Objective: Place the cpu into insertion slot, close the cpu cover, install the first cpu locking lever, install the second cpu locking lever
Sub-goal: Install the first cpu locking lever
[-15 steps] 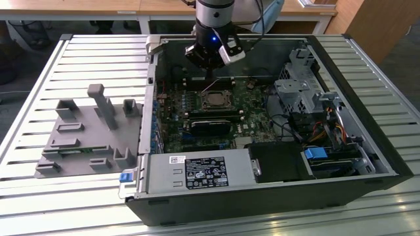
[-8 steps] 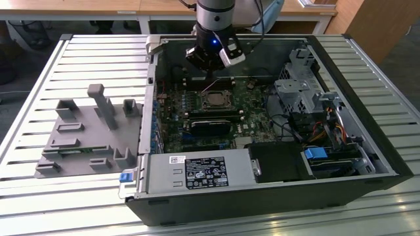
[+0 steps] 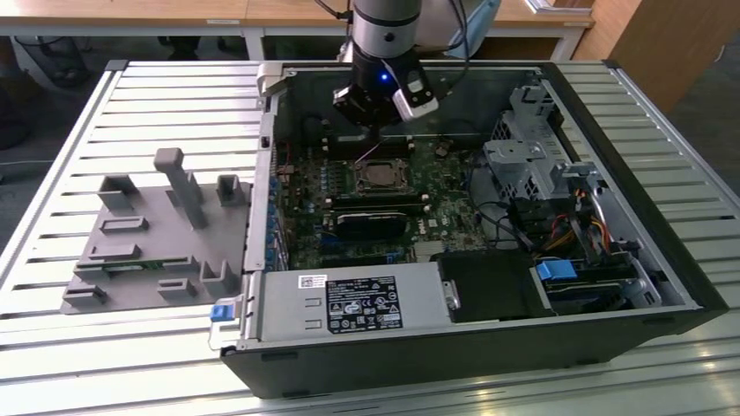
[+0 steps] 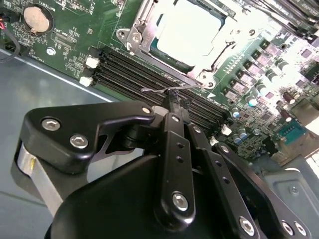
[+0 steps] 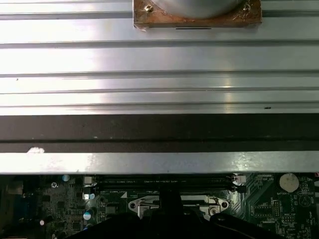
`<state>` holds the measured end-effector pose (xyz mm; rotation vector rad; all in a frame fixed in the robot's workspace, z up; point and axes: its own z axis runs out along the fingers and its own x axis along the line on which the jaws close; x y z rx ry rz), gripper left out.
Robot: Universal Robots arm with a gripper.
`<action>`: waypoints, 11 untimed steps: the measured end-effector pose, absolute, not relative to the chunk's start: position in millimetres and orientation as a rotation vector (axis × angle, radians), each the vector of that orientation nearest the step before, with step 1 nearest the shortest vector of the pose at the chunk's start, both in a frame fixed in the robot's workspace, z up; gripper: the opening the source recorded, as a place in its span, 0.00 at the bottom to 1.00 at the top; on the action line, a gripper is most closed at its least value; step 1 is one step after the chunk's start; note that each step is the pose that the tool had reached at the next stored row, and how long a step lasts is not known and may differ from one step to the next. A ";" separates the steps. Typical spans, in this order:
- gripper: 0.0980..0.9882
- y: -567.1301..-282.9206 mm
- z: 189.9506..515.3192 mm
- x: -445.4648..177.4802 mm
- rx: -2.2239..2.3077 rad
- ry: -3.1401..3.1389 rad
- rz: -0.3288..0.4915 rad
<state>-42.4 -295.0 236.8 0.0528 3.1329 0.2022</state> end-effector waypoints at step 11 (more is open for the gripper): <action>0.01 -294.9 233.3 -34.5 0.053 3.133 0.202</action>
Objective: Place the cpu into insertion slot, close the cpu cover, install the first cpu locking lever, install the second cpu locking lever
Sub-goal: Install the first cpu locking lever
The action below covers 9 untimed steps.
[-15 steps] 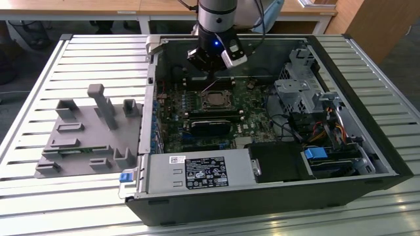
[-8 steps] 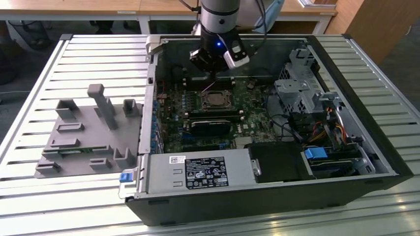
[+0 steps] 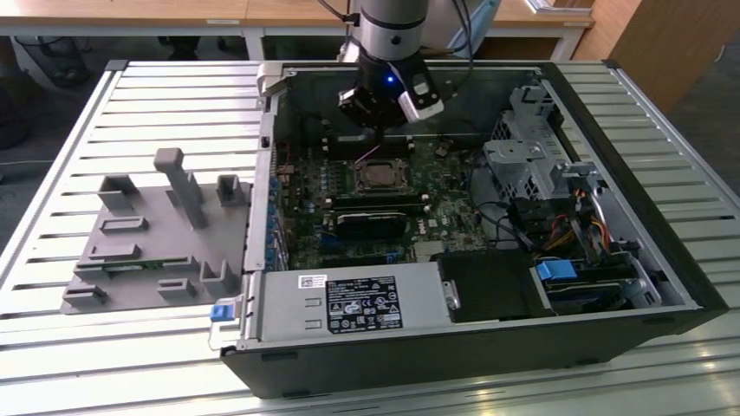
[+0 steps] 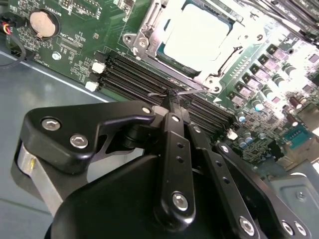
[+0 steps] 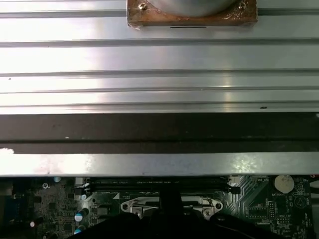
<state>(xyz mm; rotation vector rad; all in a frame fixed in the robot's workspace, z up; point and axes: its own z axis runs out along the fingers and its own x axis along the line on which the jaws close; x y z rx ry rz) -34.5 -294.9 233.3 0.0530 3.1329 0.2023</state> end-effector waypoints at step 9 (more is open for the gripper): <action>0.01 -294.8 226.5 -25.8 0.053 3.133 0.202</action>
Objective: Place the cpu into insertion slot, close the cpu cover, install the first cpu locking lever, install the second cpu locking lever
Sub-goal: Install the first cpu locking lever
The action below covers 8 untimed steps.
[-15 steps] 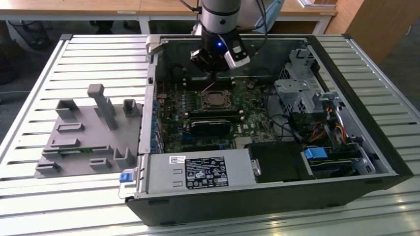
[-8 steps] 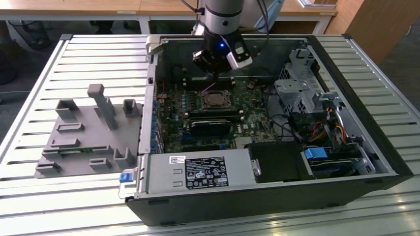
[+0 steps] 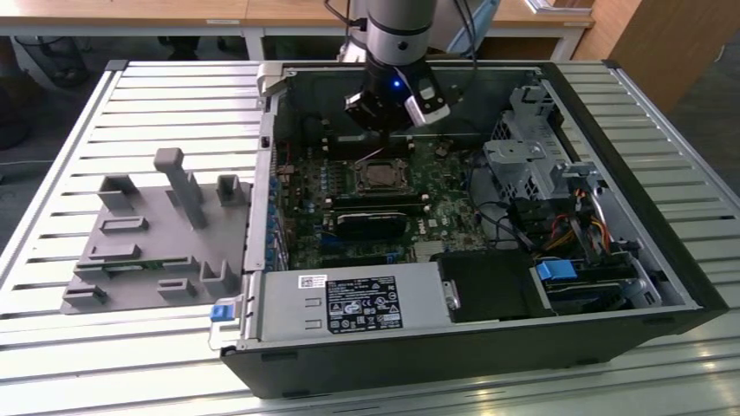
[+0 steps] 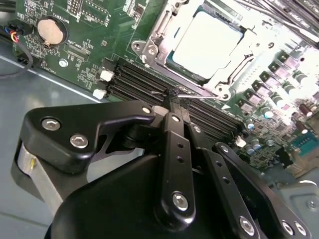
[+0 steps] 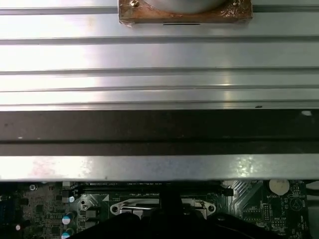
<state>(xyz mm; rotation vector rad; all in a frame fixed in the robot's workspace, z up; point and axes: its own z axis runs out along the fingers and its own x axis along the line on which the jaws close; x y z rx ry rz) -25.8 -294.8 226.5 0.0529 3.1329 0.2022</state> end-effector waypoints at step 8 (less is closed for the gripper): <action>0.01 -294.6 217.9 -21.1 0.053 3.133 0.202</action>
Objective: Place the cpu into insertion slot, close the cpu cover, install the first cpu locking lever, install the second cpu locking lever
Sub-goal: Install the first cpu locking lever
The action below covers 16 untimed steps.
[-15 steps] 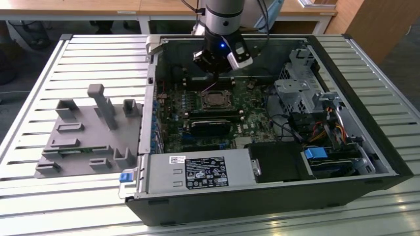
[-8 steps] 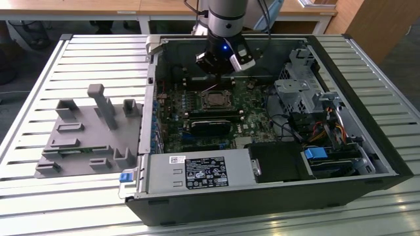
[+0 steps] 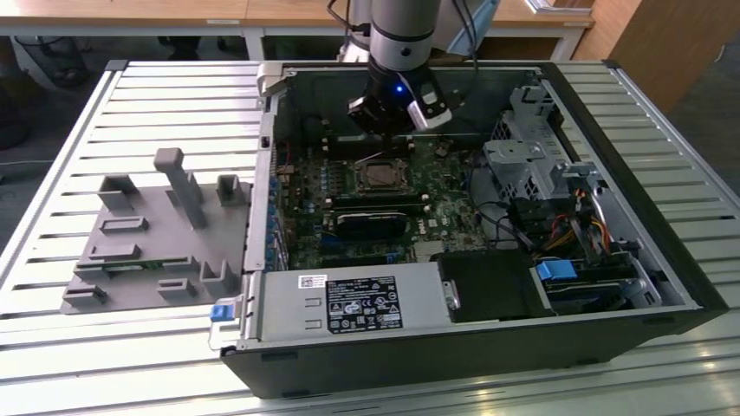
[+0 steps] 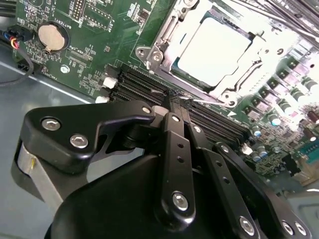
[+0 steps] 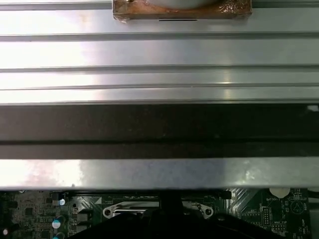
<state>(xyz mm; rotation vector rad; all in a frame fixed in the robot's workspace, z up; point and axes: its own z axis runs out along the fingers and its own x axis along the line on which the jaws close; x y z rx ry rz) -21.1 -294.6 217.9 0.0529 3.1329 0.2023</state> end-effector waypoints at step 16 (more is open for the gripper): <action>0.01 -294.4 202.3 -16.0 0.053 3.133 0.202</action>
